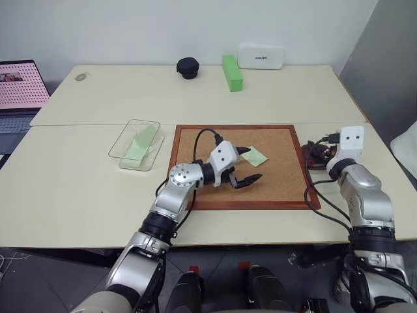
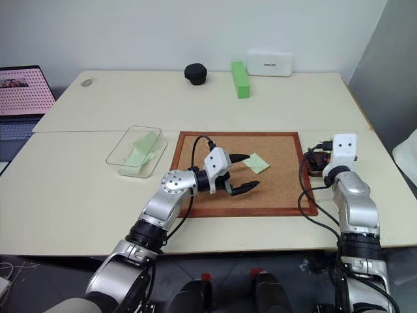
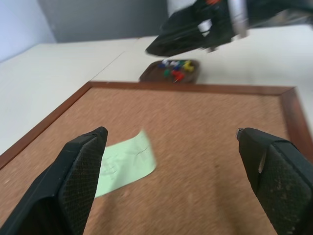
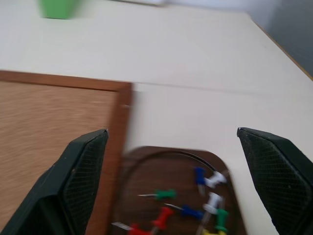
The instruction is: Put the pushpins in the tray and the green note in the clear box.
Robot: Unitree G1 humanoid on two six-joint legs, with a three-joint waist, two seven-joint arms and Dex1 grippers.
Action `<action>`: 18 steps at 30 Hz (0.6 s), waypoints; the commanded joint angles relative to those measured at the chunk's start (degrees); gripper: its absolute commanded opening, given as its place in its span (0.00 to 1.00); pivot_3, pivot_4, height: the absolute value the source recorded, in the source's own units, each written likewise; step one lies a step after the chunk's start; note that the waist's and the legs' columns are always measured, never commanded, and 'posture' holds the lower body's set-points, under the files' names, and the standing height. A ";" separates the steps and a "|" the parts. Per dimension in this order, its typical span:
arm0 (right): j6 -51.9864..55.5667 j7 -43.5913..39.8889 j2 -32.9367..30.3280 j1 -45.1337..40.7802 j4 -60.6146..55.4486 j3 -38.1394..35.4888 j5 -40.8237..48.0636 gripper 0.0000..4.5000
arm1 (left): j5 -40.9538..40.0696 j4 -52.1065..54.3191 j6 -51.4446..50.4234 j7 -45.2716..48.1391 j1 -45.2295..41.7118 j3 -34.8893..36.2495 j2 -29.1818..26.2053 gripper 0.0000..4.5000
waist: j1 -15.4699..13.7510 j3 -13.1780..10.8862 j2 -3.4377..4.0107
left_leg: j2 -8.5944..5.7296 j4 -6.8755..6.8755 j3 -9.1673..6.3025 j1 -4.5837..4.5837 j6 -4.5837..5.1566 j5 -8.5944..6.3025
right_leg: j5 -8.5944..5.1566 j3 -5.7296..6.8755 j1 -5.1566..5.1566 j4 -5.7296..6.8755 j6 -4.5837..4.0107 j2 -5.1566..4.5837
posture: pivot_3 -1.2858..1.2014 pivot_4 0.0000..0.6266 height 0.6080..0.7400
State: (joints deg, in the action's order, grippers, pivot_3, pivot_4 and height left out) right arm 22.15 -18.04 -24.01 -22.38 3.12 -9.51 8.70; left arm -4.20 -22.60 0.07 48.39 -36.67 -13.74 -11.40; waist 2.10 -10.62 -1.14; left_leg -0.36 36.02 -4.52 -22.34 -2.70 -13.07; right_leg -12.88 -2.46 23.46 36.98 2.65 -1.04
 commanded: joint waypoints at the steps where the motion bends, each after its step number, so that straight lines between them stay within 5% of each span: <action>1: -2.66 -8.53 -1.40 3.89 -8.98 3.47 3.18 0.99 | 0.32 0.07 -1.54 -1.36 -1.50 1.13 -0.39 1.00 | 0.12 0.00 0.00 | 0.00 0.00 0.00 -0.01 0.00 0.00 | 0.00 0.00 0.00 0.00 0.00 0.00 | 0.52 0.24 1.00; 8: 0.94 -16.01 -1.52 8.37 -19.11 7.33 8.53 0.99 | 1.81 -4.76 -0.80 -2.59 -2.92 -0.34 2.58 1.00 | -0.08 0.00 0.00 | -0.02 0.05 -0.01 -0.03 0.00 0.00 | 0.01 0.01 0.00 0.00 0.02 -0.02 | 0.52 0.24 1.00; 18: 2.27 -13.62 -3.62 12.13 -22.83 6.84 6.61 0.99 | 7.76 -22.27 6.93 -7.82 -10.95 -2.14 7.81 1.00 | -0.31 -0.02 -0.04 | -0.03 0.05 -0.04 -0.08 0.00 0.00 | 0.01 0.06 0.02 -0.04 0.02 -0.02 | 0.52 0.24 1.00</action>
State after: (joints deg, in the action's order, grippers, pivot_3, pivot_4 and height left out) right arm 24.36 -33.02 -26.80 -10.68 -17.03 -1.03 16.18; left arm 1.33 -41.85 3.41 42.86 -44.77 -14.81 -4.95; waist 1.79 -10.64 -1.18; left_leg -0.39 36.06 -4.56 -22.42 -2.70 -13.08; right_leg -12.87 -2.40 23.49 36.94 2.67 -1.06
